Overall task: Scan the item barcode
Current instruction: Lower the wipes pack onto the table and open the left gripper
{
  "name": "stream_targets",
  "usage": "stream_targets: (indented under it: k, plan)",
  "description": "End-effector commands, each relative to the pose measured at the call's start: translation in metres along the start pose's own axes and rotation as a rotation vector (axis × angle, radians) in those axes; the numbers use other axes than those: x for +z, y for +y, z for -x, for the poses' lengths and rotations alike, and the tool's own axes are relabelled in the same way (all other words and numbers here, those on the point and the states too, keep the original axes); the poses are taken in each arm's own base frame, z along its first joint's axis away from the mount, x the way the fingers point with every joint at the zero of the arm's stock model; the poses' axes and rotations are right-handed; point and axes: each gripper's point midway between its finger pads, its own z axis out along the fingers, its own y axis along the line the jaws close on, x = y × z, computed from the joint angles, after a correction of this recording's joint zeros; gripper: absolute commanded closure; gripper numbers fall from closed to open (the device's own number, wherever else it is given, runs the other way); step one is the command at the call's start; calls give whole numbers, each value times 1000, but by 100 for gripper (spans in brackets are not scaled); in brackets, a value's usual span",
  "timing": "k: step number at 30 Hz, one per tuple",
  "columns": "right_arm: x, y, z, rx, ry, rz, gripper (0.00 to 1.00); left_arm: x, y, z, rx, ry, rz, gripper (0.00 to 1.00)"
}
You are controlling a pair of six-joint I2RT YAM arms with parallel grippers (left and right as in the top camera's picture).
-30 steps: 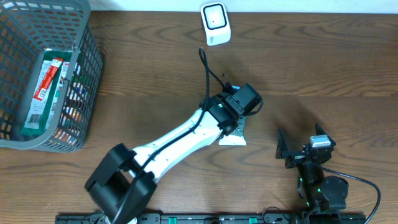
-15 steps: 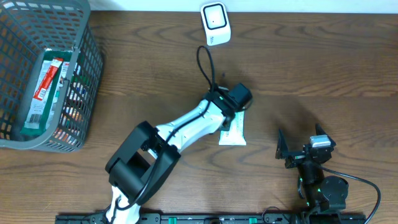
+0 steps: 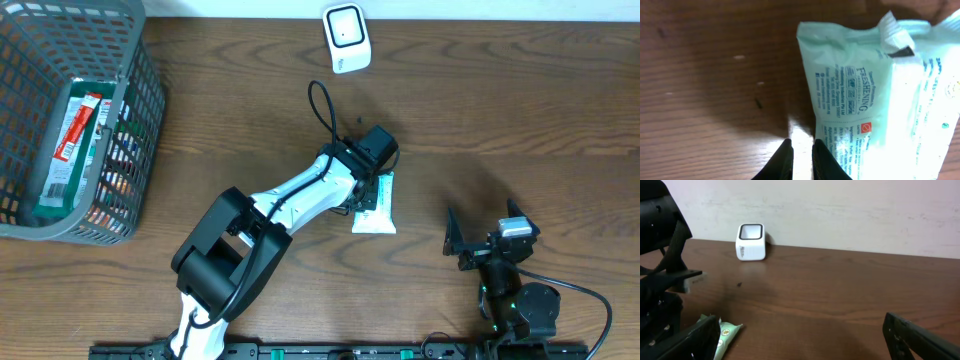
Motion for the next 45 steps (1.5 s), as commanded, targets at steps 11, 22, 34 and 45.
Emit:
stream_targets:
  k: [11, 22, 34, 45]
  plan:
    - [0, 3, -1, -5, 3, 10, 1, 6, -15, -3, -31, 33, -82, 84]
    - [0, 3, -1, -5, 3, 10, 1, 5, -20, 3, -29, 8, -100, 83]
    - [0, 3, -1, -5, 3, 10, 1, 5, -14, 4, 21, -3, -72, 77]
    - [0, 3, -1, -5, 3, 10, 1, -34, 21, 24, -69, -34, -67, 63]
